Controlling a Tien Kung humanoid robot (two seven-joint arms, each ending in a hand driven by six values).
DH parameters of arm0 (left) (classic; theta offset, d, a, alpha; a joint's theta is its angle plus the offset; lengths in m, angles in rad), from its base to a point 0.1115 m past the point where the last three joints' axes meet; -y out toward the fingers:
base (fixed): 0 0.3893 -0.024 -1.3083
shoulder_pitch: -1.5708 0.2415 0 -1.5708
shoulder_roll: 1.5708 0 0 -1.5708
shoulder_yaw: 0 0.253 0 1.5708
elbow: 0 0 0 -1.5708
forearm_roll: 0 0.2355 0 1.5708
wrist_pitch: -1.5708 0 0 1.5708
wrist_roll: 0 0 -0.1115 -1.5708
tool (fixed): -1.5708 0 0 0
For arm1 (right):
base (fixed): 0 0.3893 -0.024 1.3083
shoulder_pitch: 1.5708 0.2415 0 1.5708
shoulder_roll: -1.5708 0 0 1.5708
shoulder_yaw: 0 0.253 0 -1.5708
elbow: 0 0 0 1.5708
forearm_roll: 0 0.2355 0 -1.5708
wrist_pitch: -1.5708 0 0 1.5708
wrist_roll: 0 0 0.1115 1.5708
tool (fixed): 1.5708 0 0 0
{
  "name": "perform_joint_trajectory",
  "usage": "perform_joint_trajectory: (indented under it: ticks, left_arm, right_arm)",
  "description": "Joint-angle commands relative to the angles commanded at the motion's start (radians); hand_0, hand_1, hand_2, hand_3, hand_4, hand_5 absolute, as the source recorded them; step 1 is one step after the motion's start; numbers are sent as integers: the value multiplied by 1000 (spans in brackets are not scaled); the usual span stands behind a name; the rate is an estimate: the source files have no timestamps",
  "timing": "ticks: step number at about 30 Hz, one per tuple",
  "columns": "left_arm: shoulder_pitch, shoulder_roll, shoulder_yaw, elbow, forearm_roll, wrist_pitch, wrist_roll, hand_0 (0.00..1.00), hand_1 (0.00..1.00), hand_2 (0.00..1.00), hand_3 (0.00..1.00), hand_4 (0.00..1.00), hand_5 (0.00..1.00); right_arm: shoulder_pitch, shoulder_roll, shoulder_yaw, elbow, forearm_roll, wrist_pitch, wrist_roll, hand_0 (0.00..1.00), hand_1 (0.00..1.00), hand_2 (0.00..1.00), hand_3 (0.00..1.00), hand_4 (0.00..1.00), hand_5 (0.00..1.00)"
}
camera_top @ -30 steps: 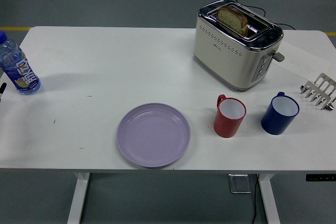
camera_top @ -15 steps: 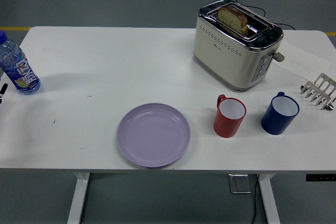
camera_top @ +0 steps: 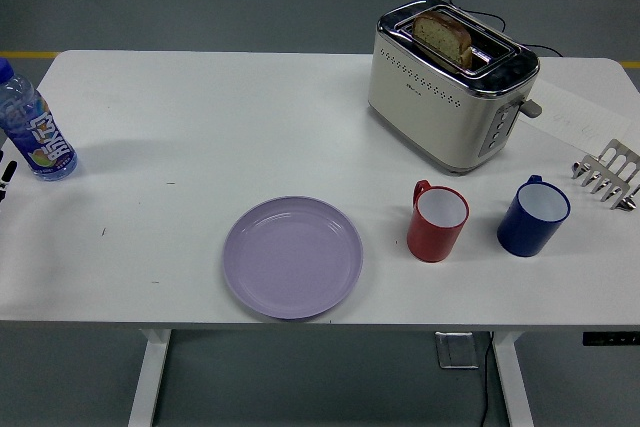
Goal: Push plate across desktop
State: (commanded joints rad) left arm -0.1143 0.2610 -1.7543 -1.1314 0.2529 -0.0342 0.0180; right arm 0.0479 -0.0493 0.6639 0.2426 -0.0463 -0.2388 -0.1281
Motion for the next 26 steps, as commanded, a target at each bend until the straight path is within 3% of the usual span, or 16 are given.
perform_joint_trajectory:
  ticks: [5, 6, 11, 12, 16, 18, 19, 22, 26]
  left_arm:
    - [-1, 0, 0, 1, 11, 5, -8, 317, 496, 509, 623, 560, 998]
    - [-1, 0, 0, 1, 15, 5, -9, 168, 220, 218, 330, 574, 998]
    - [-2, -1, 5, 3, 49, 0, -12, 168, 220, 218, 330, 574, 998]
    - [-2, -1, 5, 3, 52, -1, -12, 83, 43, 44, 126, 779, 998]
    - [-5, -1, 15, -1, 91, 17, -12, 83, 43, 44, 126, 779, 998]
    - [-12, -3, 24, -7, 82, 96, -62, 83, 43, 44, 126, 779, 998]
    - [-14, -3, 25, -7, 78, 140, -79, 2, 2, 2, 2, 940, 998]
    - [-12, -3, 23, -9, 18, 248, -86, 2, 2, 2, 2, 940, 998]
    - [-11, -4, 27, -17, -17, 284, -75, 2, 2, 2, 2, 940, 998]
  right_arm:
    - [0, 0, -4, -1, 6, 1, 2, 590, 526, 613, 607, 336, 546]
    - [0, 0, -4, -1, 6, 1, 3, 590, 526, 613, 607, 335, 546]
    - [1, 0, -7, -1, 11, 3, 5, 590, 526, 613, 607, 335, 546]
    - [2, 1, -8, -1, 12, 3, 5, 590, 526, 612, 607, 335, 545]
    - [4, 0, -9, -2, 13, 4, 5, 590, 526, 612, 607, 335, 545]
    - [6, -1, -11, -2, 15, 5, 6, 590, 526, 612, 607, 335, 545]
    - [6, -1, -11, -2, 16, 5, 7, 590, 526, 612, 607, 335, 545]
    - [8, -1, -12, -2, 18, 5, 8, 590, 526, 612, 607, 335, 545]
    - [10, -1, -12, -2, 17, 5, 7, 590, 526, 612, 607, 335, 545]
